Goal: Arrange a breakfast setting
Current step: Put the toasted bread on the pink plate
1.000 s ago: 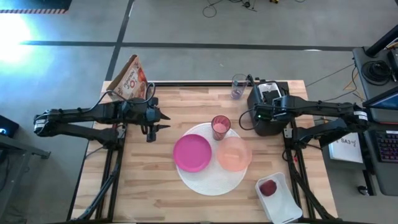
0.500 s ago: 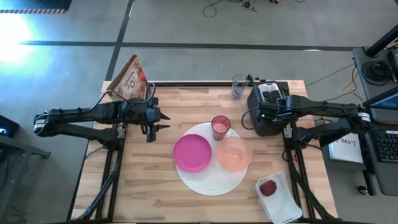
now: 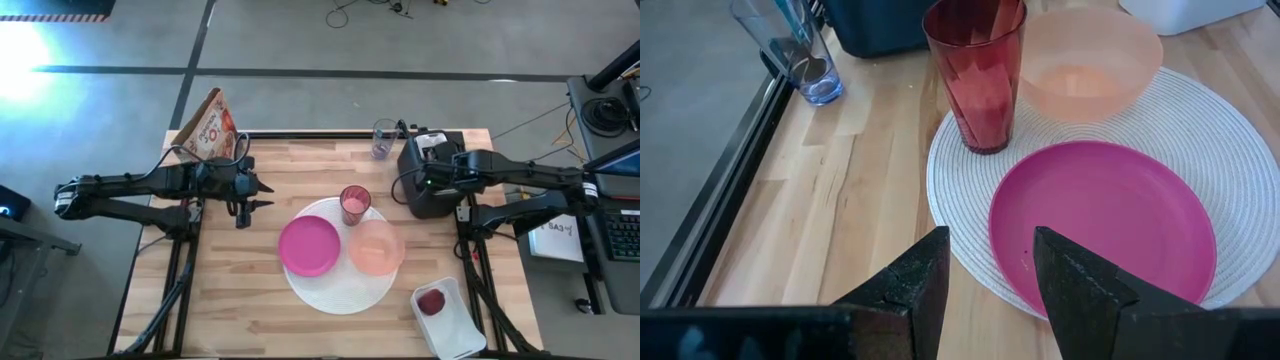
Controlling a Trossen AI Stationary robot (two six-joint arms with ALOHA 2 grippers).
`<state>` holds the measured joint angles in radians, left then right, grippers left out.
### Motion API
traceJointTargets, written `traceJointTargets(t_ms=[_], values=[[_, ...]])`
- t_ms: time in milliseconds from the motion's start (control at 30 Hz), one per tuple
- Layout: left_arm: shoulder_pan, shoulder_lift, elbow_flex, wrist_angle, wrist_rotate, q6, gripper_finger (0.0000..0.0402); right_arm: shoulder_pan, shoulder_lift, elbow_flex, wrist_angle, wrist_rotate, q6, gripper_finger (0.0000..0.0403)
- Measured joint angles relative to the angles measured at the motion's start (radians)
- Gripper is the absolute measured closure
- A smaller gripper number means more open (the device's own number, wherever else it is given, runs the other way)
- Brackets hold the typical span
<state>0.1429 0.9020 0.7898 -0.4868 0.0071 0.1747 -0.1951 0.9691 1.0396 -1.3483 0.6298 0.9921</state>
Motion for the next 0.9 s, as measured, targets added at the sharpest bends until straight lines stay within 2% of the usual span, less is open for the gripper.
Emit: traceJointTargets(t_ms=[367, 567, 667, 767, 900], values=[[0.000, 0.000, 0.000, 0.006, 0.000, -0.004, 0.0271, 0.000, 0.000, 0.167, 0.000, 0.052, -0.087, 0.0365], [0.000, 0.000, 0.000, 0.087, 0.002, -0.004, 0.0271, 0.000, 0.000, 0.272, 0.008, 0.079, -0.128, 0.0365], [0.000, 0.004, -0.002, 0.151, 0.013, -0.005, 0.0271, 0.001, 0.000, 0.302, 0.082, 0.075, -0.187, 0.0365], [0.000, 0.023, -0.002, 0.229, 0.073, -0.008, 0.0271, 0.003, 0.001, 0.308, 0.234, 0.004, -0.305, 0.0365], [0.000, 0.064, -0.010, 0.342, 0.171, -0.006, 0.0271, 0.003, 0.002, 0.279, 0.492, -0.179, -0.477, 0.0365]])
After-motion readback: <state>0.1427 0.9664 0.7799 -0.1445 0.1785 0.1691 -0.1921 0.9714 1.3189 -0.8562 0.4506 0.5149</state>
